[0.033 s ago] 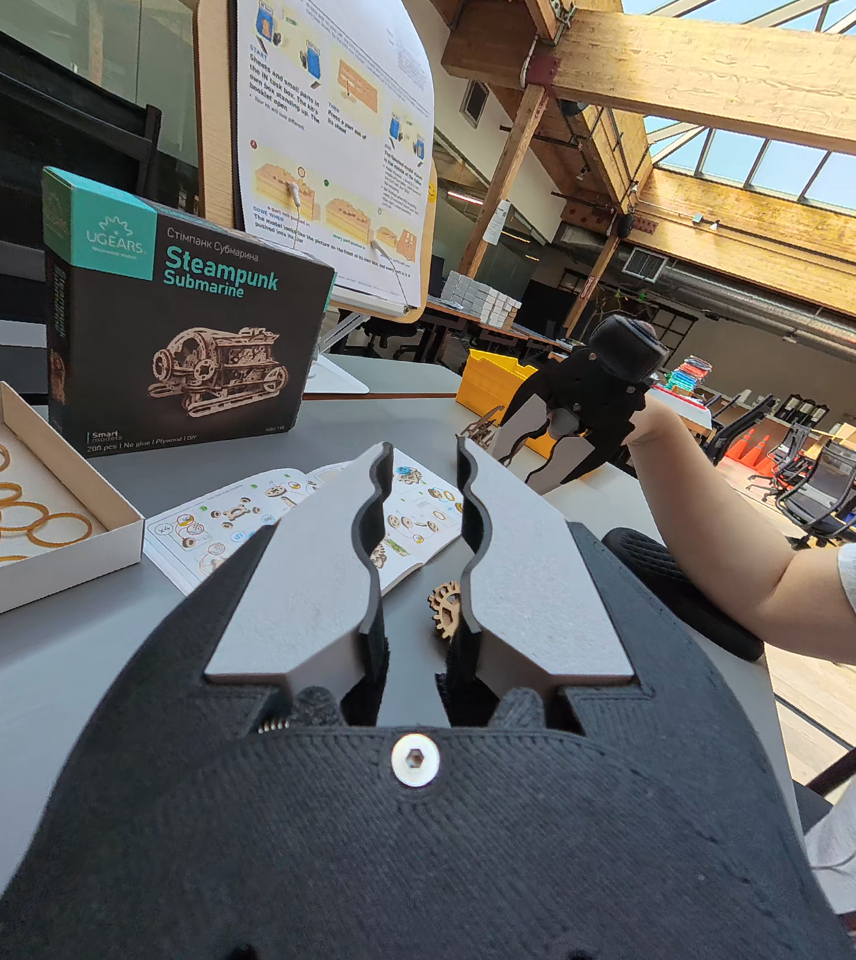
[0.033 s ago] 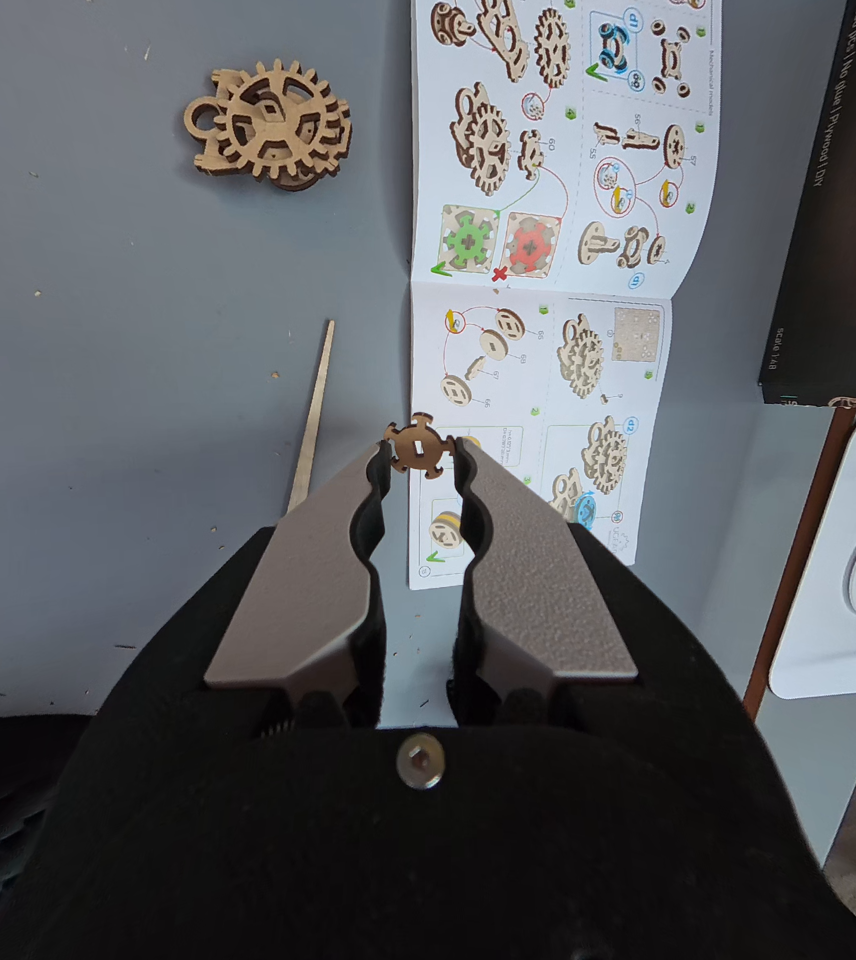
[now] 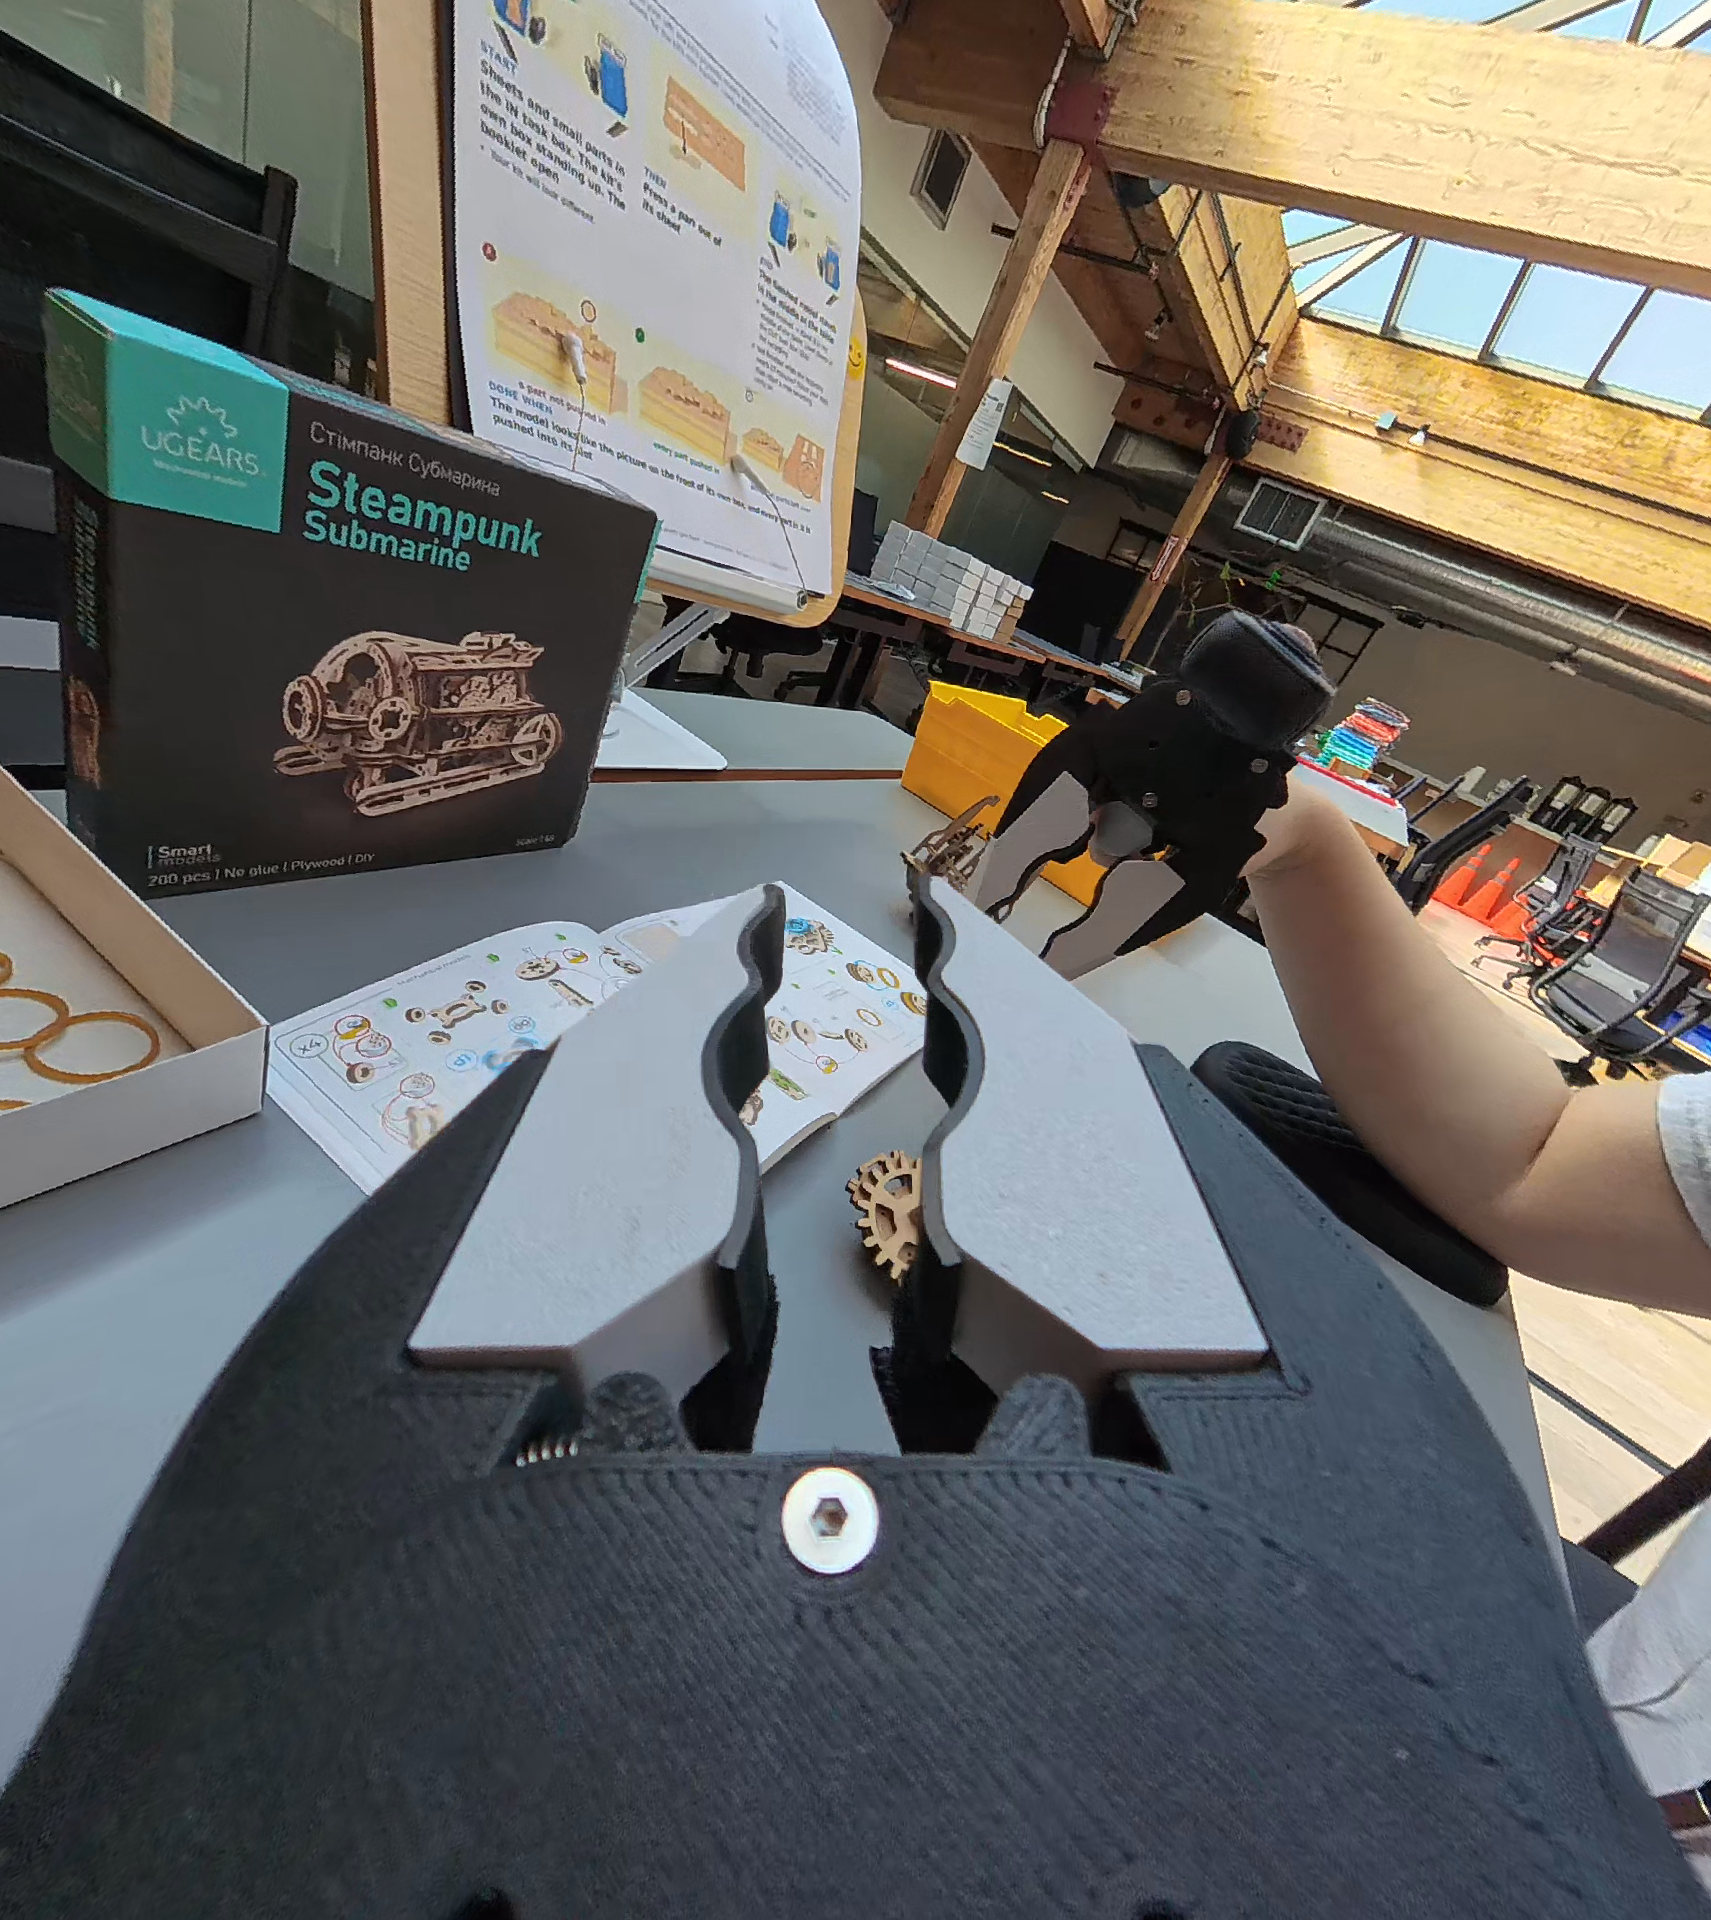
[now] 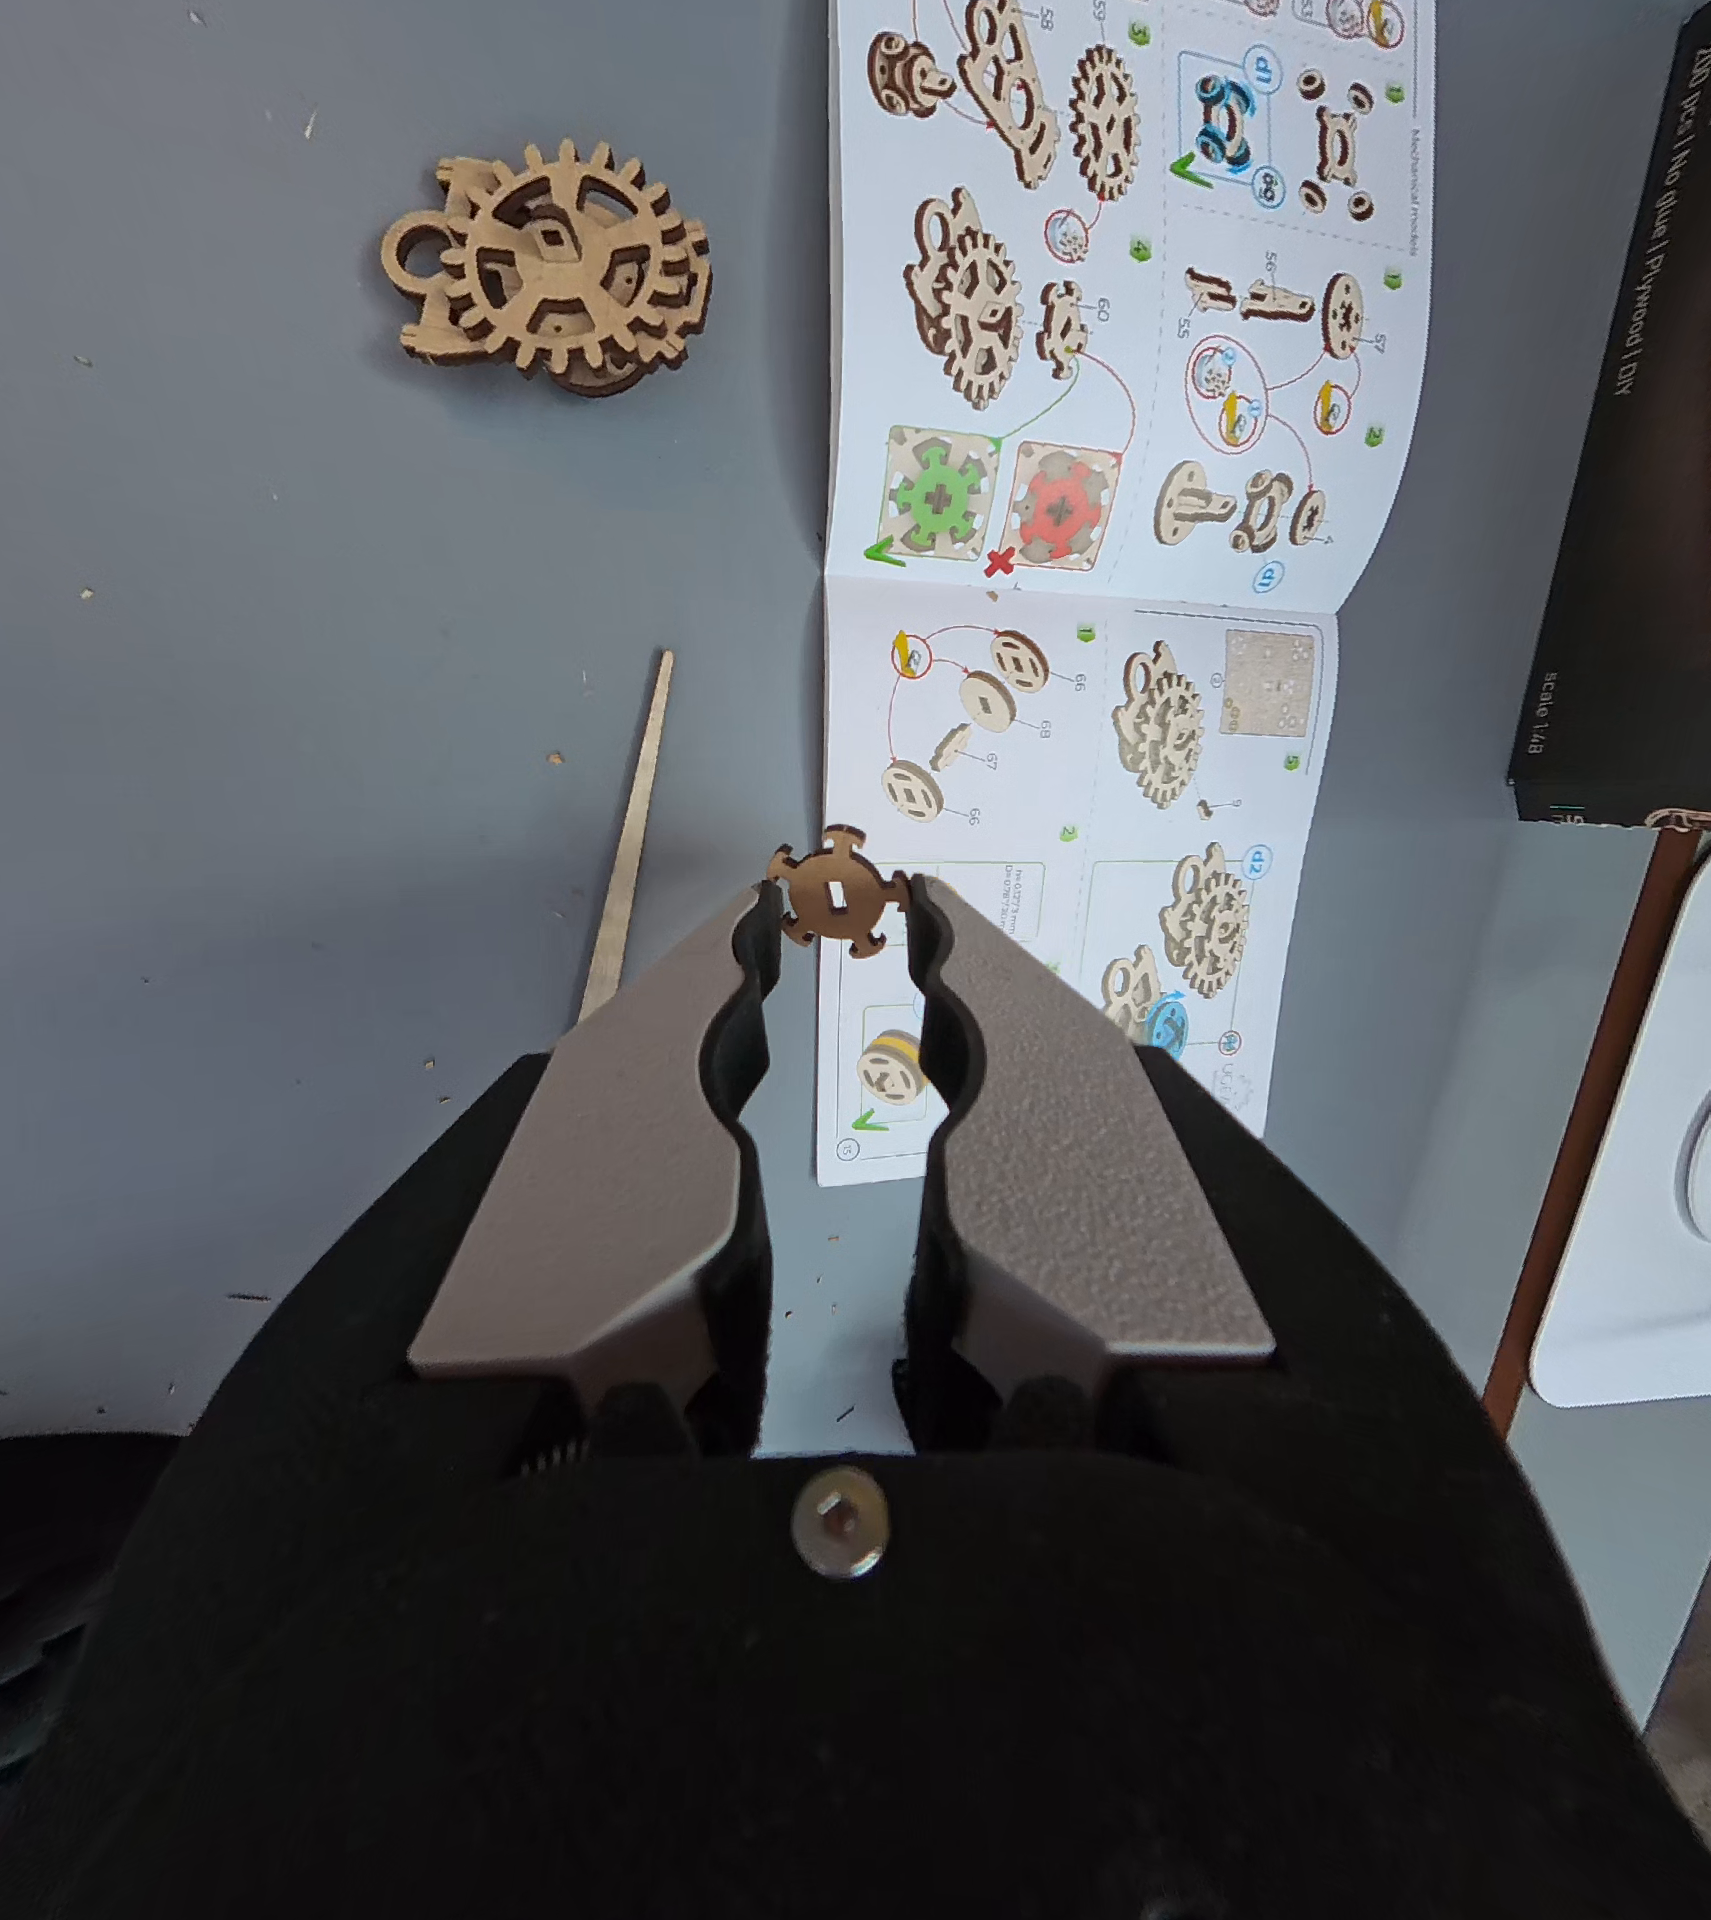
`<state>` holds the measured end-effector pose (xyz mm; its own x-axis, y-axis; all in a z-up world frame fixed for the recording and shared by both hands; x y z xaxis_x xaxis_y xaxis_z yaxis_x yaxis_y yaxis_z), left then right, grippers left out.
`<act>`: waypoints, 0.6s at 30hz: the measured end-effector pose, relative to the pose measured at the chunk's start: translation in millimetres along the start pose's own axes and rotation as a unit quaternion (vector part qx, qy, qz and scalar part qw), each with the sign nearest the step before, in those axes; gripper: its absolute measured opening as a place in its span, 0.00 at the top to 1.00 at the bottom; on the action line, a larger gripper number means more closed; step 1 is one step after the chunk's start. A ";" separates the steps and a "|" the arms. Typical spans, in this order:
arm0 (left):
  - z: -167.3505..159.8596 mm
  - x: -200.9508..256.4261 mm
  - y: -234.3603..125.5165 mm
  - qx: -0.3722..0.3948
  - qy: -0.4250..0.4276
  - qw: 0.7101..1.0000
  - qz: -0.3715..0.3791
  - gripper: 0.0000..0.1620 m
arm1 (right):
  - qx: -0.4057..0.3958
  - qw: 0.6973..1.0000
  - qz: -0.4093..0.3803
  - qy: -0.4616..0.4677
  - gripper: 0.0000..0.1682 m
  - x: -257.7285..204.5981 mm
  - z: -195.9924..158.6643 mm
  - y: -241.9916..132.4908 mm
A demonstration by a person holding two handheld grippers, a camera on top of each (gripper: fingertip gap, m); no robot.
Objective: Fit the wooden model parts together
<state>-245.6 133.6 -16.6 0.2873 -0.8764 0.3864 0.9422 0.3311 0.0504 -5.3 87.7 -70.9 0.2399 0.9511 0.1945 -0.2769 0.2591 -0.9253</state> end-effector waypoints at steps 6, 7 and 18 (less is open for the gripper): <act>-22.5 8.6 14.8 -0.081 0.006 0.996 -0.026 0.85 | 0.045 0.997 -0.021 -0.051 0.86 -6.5 22.2 -8.4; -27.1 11.6 17.9 -0.096 0.005 0.995 -0.036 0.85 | 0.054 0.996 -0.023 -0.065 0.86 -9.4 28.2 -9.9; -64.2 60.9 51.1 -0.176 -0.026 0.975 -0.136 0.81 | 0.082 0.982 -0.027 -0.170 0.86 -47.7 79.4 -10.6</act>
<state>-168.9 74.8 -49.6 0.0184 -0.8933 0.4491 0.9856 -0.0593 -0.1583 -87.7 52.9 -44.6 -0.0577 0.9293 0.3648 -0.4242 0.3079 -0.8516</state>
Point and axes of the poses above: each gripper's, where its closed fingertips meet, y out along the fingers, z out of its top, x = y × z across the jaws, the point moved 5 cm from there along -y, back along the fingers, and after that the axes turned 4 degrees about z, right-handed, at the moved point
